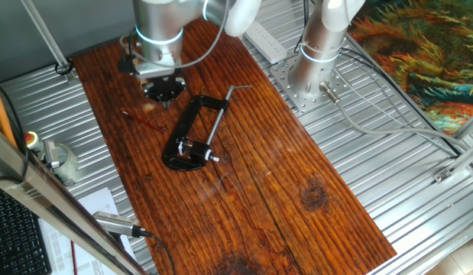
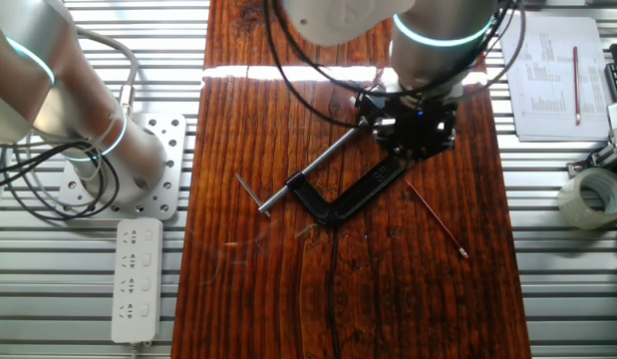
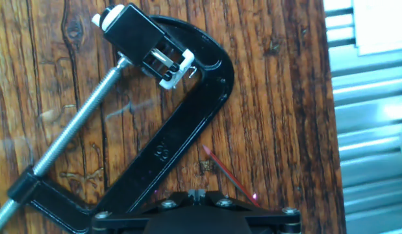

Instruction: Insert the pencil into the pencil sharpener

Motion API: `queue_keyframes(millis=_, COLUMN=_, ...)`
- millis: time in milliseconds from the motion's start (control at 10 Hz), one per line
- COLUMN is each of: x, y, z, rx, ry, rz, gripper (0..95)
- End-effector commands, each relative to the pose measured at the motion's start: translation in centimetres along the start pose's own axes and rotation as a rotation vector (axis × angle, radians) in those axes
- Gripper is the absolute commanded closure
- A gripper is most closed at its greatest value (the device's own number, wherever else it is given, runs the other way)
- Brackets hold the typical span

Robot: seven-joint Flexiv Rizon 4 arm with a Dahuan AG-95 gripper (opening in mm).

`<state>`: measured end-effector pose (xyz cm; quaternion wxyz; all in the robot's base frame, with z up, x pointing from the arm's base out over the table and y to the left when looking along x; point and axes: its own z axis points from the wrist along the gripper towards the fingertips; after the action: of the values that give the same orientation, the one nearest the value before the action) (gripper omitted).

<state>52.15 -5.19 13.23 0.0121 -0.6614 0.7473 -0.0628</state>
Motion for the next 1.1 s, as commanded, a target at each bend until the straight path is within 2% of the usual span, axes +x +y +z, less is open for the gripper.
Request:
queue_keyframes(millis=100, x=0.6, y=0.0, z=0.2, rx=-0.046, ry=-0.023, rz=-0.165, gripper=95.0)
queue_keyframes(millis=200, x=0.9, y=-0.2, z=1.0, rx=-0.076, ry=-0.064, rz=-0.199, gripper=95.0)
queue_keyframes(millis=300, x=0.8, y=-1.0, z=1.9, rx=-0.113, ry=-0.079, rz=-0.253, gripper=95.0)
queue_keyframes(millis=500, x=0.5, y=-1.7, z=2.8, rx=-0.172, ry=-0.075, rz=-0.286, gripper=95.0)
queue_keyframes(millis=800, x=0.3, y=-2.0, z=4.0, rx=-0.203, ry=-0.081, rz=-0.278, gripper=95.0)
queue_keyframes(millis=1000, x=0.3, y=-2.1, z=4.1, rx=-0.228, ry=-0.078, rz=-0.275, gripper=95.0)
queue_keyframes(millis=1100, x=0.3, y=-2.1, z=4.2, rx=-0.23, ry=-0.076, rz=-0.282, gripper=95.0)
